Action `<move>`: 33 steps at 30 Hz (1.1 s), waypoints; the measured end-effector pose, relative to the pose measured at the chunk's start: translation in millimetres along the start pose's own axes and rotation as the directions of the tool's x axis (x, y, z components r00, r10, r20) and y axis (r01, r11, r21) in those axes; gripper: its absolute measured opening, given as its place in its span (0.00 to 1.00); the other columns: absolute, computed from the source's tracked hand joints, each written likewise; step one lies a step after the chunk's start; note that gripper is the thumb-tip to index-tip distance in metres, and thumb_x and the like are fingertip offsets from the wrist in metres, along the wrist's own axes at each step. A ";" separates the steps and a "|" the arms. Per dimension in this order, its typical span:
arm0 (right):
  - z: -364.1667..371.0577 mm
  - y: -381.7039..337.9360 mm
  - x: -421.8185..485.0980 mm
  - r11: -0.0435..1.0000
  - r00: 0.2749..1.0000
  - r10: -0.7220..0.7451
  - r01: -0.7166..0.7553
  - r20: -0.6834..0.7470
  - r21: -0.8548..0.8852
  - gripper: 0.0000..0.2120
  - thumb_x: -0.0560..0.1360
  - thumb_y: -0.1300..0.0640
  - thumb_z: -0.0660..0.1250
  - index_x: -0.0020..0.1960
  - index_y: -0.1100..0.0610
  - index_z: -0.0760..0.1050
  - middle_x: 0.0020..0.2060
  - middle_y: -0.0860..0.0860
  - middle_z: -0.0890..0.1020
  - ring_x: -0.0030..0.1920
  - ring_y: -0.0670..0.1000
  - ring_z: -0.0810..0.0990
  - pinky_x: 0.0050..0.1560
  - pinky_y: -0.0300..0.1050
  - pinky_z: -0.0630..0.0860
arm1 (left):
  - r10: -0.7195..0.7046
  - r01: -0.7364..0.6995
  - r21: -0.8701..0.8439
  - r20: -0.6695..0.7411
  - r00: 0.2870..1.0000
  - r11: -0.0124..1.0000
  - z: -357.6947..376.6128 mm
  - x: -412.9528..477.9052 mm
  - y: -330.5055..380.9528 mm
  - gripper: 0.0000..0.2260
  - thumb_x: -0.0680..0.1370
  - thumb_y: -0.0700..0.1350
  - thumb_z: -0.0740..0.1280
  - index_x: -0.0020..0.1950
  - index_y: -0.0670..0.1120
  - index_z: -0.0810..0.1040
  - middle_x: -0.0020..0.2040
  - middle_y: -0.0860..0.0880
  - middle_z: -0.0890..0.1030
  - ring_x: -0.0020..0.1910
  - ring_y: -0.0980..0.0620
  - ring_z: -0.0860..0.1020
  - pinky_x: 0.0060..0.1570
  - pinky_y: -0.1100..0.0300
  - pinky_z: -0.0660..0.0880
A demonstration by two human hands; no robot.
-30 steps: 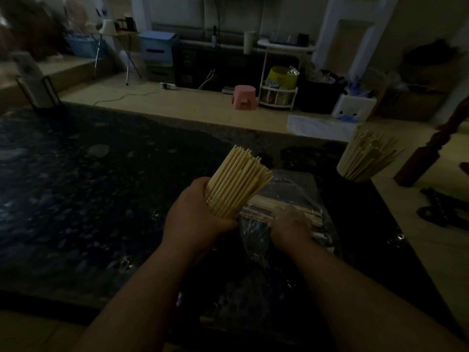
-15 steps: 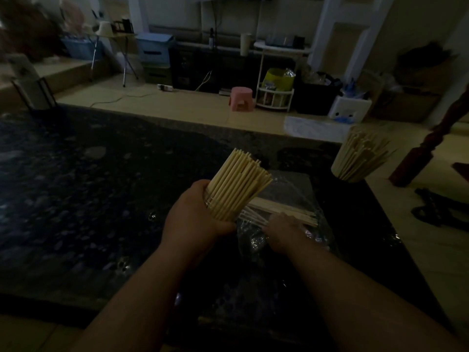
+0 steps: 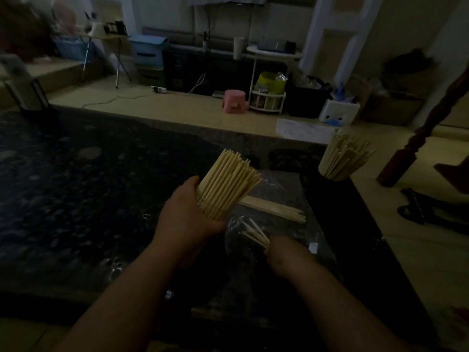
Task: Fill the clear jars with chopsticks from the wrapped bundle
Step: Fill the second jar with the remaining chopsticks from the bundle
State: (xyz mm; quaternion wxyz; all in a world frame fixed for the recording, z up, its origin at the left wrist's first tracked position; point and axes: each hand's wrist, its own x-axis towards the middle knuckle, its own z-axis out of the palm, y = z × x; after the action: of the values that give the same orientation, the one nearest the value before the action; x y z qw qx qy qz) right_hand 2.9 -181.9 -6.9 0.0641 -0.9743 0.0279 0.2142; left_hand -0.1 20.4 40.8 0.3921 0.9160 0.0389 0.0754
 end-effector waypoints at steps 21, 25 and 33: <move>-77.4 18.7 -67.7 0.994 0.872 0.030 0.024 -0.488 0.103 0.15 0.76 0.43 0.57 0.37 0.52 0.68 0.34 0.49 0.72 0.36 0.53 0.73 0.35 0.44 0.67 | 0.077 -0.079 0.062 0.042 0.996 0.995 -9.1 -3.5 -4.8 0.40 0.58 0.47 0.82 0.66 0.54 0.68 0.52 0.56 0.73 0.52 0.54 0.75 0.50 0.55 0.74; -80.3 18.0 -65.9 0.946 0.808 0.062 0.139 -0.586 0.292 0.16 0.78 0.47 0.57 0.35 0.53 0.68 0.31 0.53 0.73 0.32 0.54 0.73 0.30 0.43 0.63 | 0.095 -0.097 0.046 0.049 0.994 0.994 -6.5 -1.7 -9.5 0.39 0.58 0.46 0.82 0.65 0.54 0.68 0.51 0.58 0.73 0.51 0.55 0.75 0.46 0.59 0.71; -64.8 8.3 -42.4 0.843 0.392 -0.038 0.506 -0.919 0.181 0.12 0.79 0.45 0.57 0.39 0.48 0.60 0.36 0.50 0.68 0.33 0.51 0.69 0.30 0.42 0.64 | 0.095 -0.101 0.043 0.132 0.987 0.994 -4.1 -1.3 -11.1 0.40 0.58 0.45 0.82 0.65 0.56 0.67 0.51 0.59 0.72 0.51 0.57 0.73 0.47 0.60 0.69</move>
State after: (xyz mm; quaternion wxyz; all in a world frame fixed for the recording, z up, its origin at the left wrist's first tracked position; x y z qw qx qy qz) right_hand -9.4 -197.9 68.3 0.2906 -0.8861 -0.0610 -0.3560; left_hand -2.2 30.8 35.4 0.3666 0.9293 -0.0299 0.0339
